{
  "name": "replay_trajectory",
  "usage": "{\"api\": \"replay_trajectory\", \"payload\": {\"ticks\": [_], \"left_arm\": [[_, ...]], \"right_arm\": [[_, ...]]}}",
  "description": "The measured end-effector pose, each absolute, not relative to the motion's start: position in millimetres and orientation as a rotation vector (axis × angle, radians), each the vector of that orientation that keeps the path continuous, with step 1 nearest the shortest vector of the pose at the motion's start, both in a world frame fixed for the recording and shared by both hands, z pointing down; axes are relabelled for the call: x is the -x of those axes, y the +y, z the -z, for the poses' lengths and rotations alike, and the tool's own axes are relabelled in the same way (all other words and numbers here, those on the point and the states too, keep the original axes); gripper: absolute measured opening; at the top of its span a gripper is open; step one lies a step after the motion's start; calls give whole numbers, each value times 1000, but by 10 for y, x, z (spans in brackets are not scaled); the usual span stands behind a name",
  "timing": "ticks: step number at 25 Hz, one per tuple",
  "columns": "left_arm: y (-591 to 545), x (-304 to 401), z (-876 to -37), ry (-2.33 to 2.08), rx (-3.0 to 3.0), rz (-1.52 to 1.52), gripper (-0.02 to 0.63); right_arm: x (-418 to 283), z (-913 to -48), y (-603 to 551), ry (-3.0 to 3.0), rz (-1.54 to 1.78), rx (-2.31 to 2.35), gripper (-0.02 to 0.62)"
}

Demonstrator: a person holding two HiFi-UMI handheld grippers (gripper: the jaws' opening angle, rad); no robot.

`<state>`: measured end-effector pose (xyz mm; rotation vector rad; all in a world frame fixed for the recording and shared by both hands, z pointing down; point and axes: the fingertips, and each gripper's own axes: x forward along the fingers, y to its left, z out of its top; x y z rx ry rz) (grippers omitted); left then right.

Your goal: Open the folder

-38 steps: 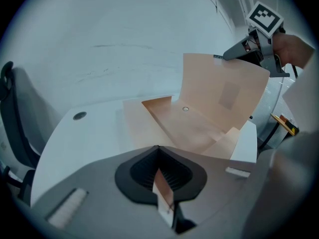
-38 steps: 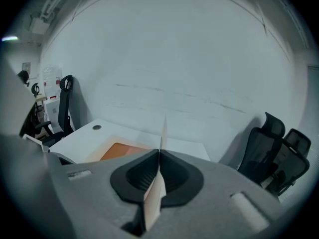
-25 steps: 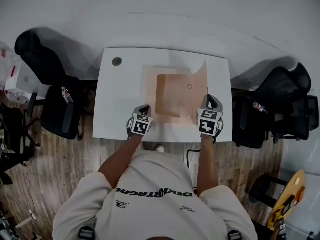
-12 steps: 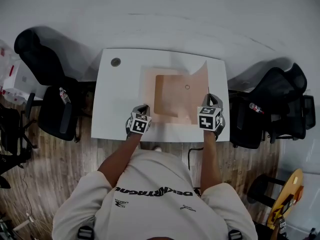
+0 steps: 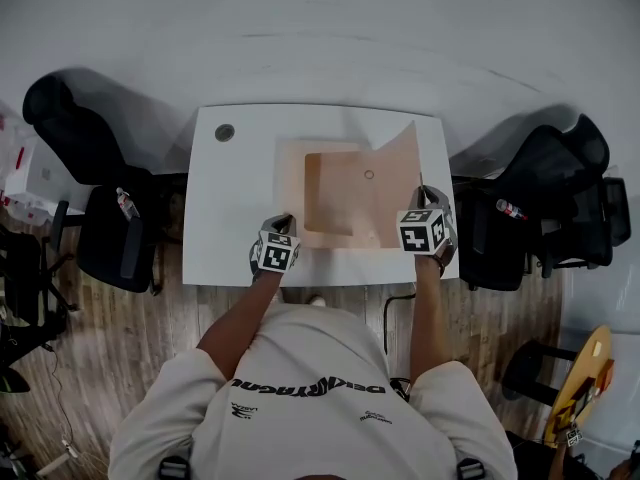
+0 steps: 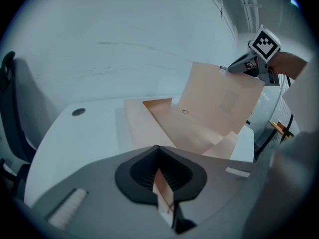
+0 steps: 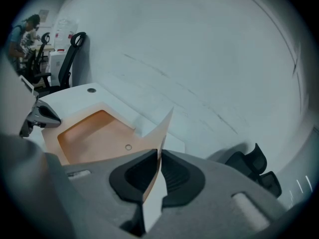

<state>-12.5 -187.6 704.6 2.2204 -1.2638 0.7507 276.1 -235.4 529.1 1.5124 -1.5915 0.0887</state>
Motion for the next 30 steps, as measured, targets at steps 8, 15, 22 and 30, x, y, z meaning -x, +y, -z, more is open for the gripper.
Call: {"api": "replay_trajectory", "payload": {"ticks": [8, 15, 22, 30], "left_arm": [[-1954, 94, -6992, -1271, -2275, -714, -2], [-1926, 81, -6997, -1256, -2261, -723, -2], [-1909, 72, -6982, -1239, -2254, -717, -3], [-1914, 69, -7001, -1239, -2261, -720, -2]], "right_arm": [[-2902, -5330, -2378, -1538, -77, -1453, 32], [-3068, -5374, -2372, -1501, -91, -1398, 37], [-3152, -5413, -2368, -1462, -113, -1330, 38], [-3272, -5539, -2387, -1355, -49, -1224, 48]]}}
